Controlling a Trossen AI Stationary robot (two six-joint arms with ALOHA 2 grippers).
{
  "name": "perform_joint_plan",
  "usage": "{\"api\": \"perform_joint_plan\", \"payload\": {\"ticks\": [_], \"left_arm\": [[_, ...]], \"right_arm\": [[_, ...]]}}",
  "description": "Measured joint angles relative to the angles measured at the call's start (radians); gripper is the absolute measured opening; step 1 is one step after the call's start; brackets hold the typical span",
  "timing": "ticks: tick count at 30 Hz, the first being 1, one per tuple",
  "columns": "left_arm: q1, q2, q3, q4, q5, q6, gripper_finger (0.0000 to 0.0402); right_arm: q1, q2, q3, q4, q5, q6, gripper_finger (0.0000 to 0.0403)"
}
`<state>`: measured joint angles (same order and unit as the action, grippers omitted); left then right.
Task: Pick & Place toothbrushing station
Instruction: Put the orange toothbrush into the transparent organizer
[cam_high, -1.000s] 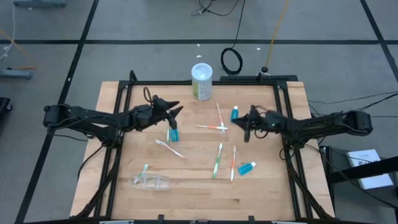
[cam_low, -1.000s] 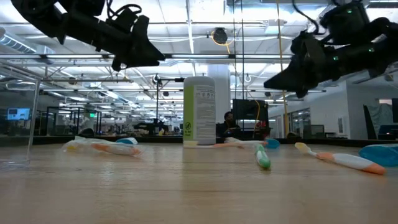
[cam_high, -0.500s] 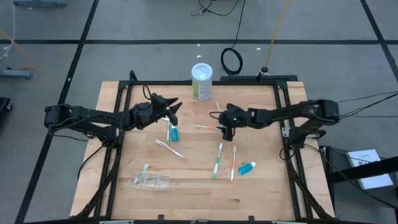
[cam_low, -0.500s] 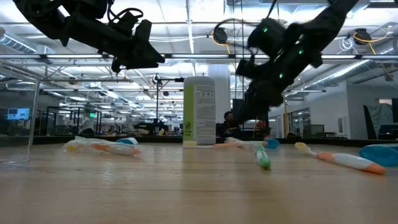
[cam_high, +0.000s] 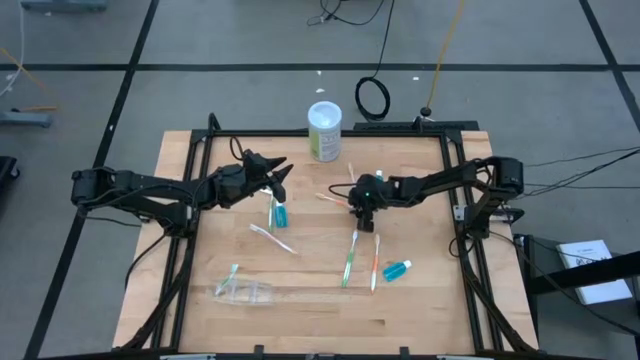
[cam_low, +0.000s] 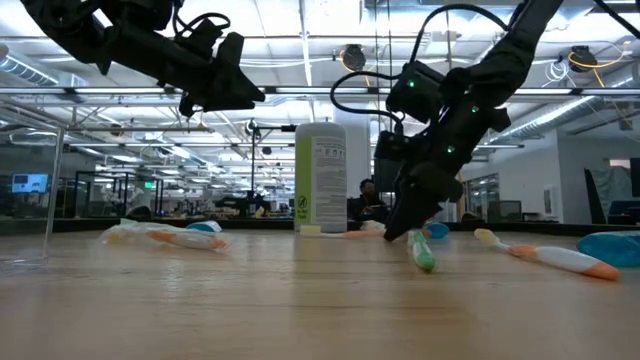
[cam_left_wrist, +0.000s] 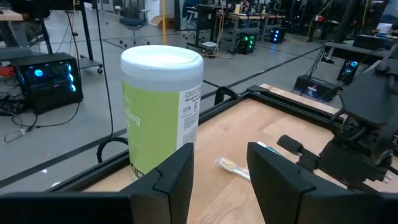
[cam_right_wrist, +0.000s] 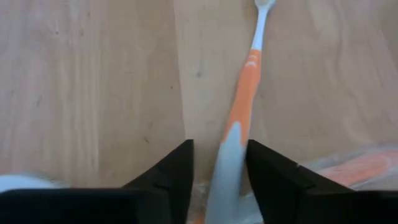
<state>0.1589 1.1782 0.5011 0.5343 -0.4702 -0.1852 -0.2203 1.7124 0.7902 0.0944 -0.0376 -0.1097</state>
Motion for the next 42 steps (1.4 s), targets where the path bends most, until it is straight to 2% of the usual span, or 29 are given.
{"api": "perform_joint_plan", "payload": {"ticks": [7, 12, 20, 23, 26, 28, 30, 32, 36, 42], "left_arm": [[0.0, 0.0, 0.0, -0.001, 0.0, 0.0, 0.0157], [0.0, 0.0, 0.0, -0.001, 0.0, 0.0, 0.0157], [-0.003, 0.0, 0.0, 0.034, 0.025, 0.051, 0.0157], [-0.003, 0.0, 0.0, 0.085, 0.081, 0.053, 0.0157], [-0.004, 0.015, 0.0, 0.15, 0.165, 0.08, 0.0157], [-0.006, 0.034, 0.0, 0.206, 0.244, 0.1, 0.0157], [-0.01, 0.073, 0.0, 0.329, 0.316, 0.117, 0.0157], [-0.015, 0.124, 0.001, 0.458, 0.371, 0.134, 0.0157], [-0.031, 0.234, 0.031, 0.658, 0.446, 0.179, 0.0157], [-0.056, 0.392, 0.177, 0.657, 0.553, 0.232, 0.0157]], "right_arm": [[0.0, 0.015, 0.001, 0.005, 0.006, 0.027, 0.0018], [0.0, -0.029, -0.005, 0.019, 0.015, 0.022, 0.0018], [0.003, -0.282, -0.005, 0.076, 0.014, 0.012, 0.0015], [0.014, -0.374, -0.051, 0.245, 0.015, 0.0, 0.0015], [0.029, -0.423, -0.141, 0.53, 0.009, -0.003, 0.0015], [0.038, -0.429, -0.211, 0.759, 0.011, 0.005, 0.0015], [0.046, -0.411, -0.272, 0.967, 0.011, 0.019, 0.0015], [0.057, -0.379, -0.316, 1.095, 0.01, 0.017, 0.0015], [0.072, -0.332, -0.346, 1.198, 0.01, 0.012, 0.0015], [0.094, -0.321, -0.346, 1.201, 0.009, 0.01, 0.0015]]}}
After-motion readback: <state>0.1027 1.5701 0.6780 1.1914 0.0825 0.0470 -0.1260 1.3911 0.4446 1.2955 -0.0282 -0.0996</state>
